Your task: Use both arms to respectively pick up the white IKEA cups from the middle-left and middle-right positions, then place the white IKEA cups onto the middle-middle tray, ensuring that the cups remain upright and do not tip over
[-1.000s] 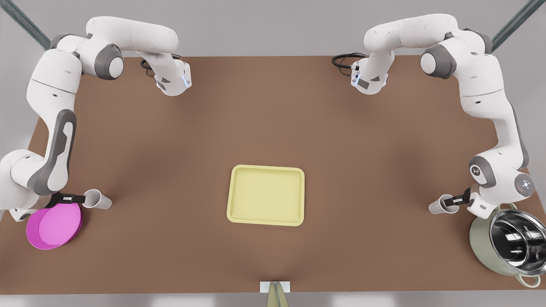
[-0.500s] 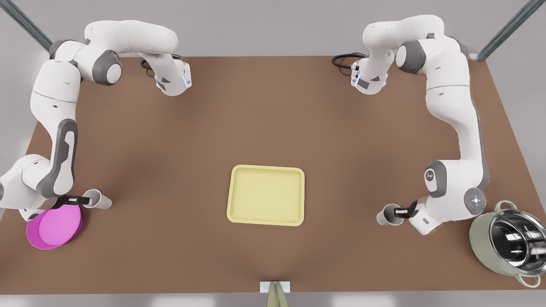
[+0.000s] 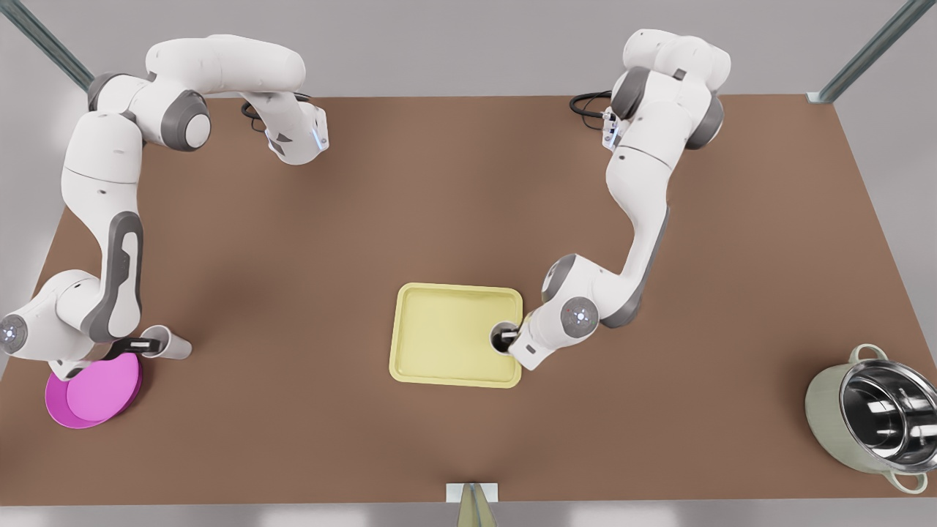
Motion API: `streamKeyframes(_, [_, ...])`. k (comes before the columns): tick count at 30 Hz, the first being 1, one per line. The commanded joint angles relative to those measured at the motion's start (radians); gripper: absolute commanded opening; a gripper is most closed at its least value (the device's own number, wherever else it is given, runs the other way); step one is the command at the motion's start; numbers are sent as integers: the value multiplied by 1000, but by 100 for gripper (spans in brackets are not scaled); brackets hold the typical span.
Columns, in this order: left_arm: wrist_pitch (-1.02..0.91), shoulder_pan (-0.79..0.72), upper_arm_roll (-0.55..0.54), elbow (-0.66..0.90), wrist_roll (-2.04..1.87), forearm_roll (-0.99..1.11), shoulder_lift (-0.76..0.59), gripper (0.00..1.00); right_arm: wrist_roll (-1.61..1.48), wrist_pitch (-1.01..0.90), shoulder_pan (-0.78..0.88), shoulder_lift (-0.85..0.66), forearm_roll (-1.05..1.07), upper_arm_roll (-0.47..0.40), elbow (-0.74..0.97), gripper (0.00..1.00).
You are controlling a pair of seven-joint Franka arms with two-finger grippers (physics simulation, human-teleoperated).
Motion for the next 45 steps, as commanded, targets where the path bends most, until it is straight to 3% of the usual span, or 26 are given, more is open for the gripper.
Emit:
streamKeyframes(1, [87, 0, -8, -1, -458, -4, 11, 21, -37, 10, 10, -5, -9, 1, 0, 42])
streamKeyframes(4, [124, 0, -8, -1, -449, 2, 28, 21, -37, 2, 31, -9, -12, 1, 0, 23])
streamKeyframes(9, [148, -3, -10, -7, -450, 16, 40, 24, -117, -65, 117, -97, -4, 32, 5, 21])
streamKeyframes(10, [148, -10, -8, -7, -450, 18, 41, 37, -119, -84, 158, -117, -4, 35, 5, 21])
streamKeyframes(11, [148, -11, -10, -7, -454, 33, 41, 58, -117, -91, 200, -124, -1, 37, 7, 21])
streamKeyframes(15, [142, -14, -10, -9, -461, 33, 35, 75, -111, -107, 404, -150, 19, 56, 13, 21])
streamKeyframes(17, [136, -19, -8, -9, -461, 33, 32, 100, -108, -70, 490, -146, 89, 73, 22, 21])
streamKeyframes(26, [134, -19, -8, -9, -461, 34, 31, 100, -100, 194, 734, -98, 98, 72, 17, 21])
streamKeyframes(28, [30, -19, -10, -4, -503, 36, -8, 100, -99, 211, 766, -94, 100, 73, 17, 21])
streamKeyframes(31, [-174, -2, 1, 5, -500, 67, -132, 100, -97, 243, 806, -77, 103, 73, 14, 21])
streamKeyframes(33, [-503, 61, 1, 71, -455, 243, -248, 100, -97, 261, 826, -55, 129, 73, 16, 21])
streamKeyframes(36, [-891, 214, 3, 103, 267, 357, -445, 100, -97, 280, 829, -43, 134, 73, 5, 21])
streamKeyframes(37, [-860, 279, 1, -25, 413, 347, -587, 100, -97, 283, 829, -34, 135, 73, 7, 21])
streamKeyframes(38, [-630, 274, 3, -372, 412, 347, -773, 100, -97, 292, 835, -26, 152, 75, 7, 21])
streamKeyframes(45, [-735, 314, 12, -366, 376, 200, -762, 100, -97, 292, 836, 1, 170, 80, 0, 21])
